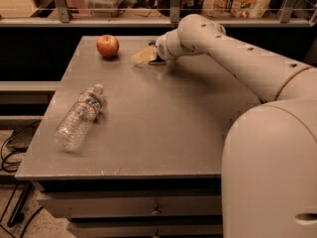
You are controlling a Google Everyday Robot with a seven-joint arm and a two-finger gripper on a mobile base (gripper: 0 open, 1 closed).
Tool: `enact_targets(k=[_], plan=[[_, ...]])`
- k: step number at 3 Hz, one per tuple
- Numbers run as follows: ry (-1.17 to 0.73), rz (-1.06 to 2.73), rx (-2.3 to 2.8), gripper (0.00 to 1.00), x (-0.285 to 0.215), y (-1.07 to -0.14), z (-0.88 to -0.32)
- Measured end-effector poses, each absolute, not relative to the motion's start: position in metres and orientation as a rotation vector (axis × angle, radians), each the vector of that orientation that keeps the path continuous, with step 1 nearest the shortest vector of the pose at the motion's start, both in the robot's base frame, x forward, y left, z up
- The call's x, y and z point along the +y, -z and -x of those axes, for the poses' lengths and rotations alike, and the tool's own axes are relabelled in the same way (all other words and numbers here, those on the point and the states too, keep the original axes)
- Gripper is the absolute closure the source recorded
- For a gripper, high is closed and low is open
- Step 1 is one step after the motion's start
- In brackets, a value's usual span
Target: Pick rxbar blueberry
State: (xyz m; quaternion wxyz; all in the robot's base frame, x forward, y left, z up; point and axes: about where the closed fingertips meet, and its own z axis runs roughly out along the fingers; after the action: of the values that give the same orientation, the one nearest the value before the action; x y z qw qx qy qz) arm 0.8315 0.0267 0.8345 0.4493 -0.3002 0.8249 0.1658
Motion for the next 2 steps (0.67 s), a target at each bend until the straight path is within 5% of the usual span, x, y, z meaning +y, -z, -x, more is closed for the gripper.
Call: enact_targets(k=[2], plan=[[-0.415, 0.702, 2.053, 0.52, 0.0244, -0.8302, -0.8307]])
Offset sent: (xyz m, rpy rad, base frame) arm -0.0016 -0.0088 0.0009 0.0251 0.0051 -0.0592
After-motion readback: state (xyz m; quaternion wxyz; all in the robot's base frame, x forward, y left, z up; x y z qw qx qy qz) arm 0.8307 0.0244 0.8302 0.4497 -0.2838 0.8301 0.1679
